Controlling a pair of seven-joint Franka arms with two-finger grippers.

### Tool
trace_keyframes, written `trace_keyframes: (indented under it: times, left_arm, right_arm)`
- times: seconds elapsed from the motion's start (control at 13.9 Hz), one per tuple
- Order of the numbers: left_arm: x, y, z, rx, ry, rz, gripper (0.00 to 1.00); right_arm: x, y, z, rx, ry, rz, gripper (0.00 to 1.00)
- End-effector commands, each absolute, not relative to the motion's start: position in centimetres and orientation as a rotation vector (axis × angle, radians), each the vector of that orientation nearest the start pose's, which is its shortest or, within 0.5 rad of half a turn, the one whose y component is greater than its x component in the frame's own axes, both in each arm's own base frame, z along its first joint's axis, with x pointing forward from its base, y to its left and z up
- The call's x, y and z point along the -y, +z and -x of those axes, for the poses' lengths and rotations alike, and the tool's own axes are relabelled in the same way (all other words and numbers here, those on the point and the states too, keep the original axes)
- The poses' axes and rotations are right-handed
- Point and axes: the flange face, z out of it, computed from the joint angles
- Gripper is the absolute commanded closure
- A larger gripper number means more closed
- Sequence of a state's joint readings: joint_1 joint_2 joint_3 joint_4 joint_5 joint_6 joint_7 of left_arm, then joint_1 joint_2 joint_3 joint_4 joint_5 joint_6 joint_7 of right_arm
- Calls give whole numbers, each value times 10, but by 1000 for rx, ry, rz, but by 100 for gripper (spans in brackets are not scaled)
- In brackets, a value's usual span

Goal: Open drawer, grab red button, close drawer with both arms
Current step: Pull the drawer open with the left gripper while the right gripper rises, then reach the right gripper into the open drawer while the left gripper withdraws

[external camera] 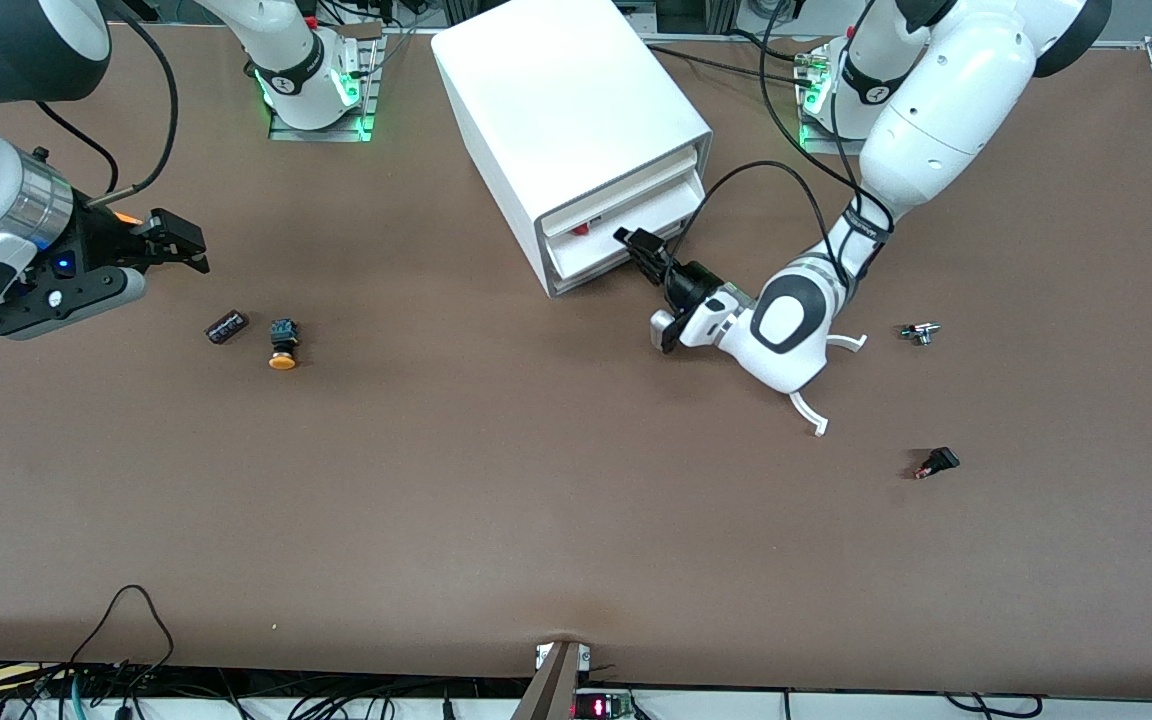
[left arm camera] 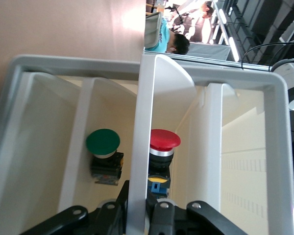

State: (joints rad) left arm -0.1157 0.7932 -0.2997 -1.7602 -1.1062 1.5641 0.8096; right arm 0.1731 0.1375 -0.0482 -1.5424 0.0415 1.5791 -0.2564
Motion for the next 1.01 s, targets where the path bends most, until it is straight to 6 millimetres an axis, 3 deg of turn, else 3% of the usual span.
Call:
trace_keyframes:
  times: [0.0, 0.36, 0.58, 0.94]
  left_arm:
    - [296, 167, -527, 478, -712, -1597, 95]
    - [276, 161, -552, 494, -708, -1588, 94]
    - [260, 159, -565, 500, -712, -1589, 94]
    - [243, 160, -570, 515, -741, -1596, 93]
  right_arm:
    - [-97, 554, -591, 620, 175, 3020, 1]
    - [-141, 542, -596, 681, 187, 2996, 1]
    - [-173, 531, -600, 576, 159, 2993, 1]
    - [-259, 516, -590, 391, 90, 3014, 1]
